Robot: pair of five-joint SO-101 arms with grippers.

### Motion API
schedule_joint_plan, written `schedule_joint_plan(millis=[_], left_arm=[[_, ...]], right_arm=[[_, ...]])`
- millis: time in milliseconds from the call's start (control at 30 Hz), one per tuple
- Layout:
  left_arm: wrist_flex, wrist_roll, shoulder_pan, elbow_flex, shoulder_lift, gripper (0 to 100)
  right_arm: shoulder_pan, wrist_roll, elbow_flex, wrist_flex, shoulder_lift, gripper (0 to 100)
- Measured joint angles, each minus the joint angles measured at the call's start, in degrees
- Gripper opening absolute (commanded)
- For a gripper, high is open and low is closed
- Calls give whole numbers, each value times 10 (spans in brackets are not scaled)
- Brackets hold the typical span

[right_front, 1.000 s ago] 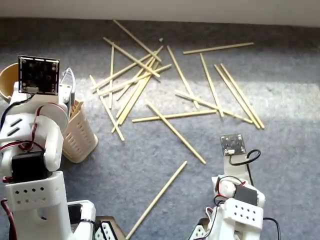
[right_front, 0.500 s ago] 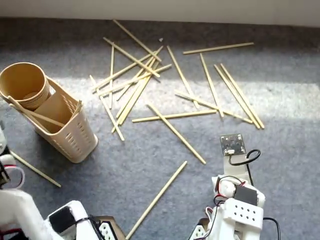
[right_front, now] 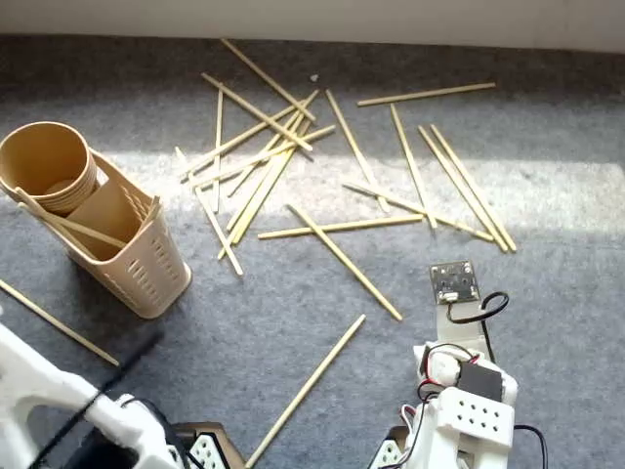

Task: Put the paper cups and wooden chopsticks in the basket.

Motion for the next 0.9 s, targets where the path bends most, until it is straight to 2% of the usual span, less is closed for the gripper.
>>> schedule_joint_plan(millis=[100,333,667,900], left_arm=[[0,0,13,50,63,204],[-14,20,15,64,166,200],[-228,84,14,142,236,200],[-312,88,18,176,240,200]], right_arm=[[0,0,0,0,0,59],[0,0,0,0,0,59],[0,0,0,0,0,59],[0,0,0,0,0,59]])
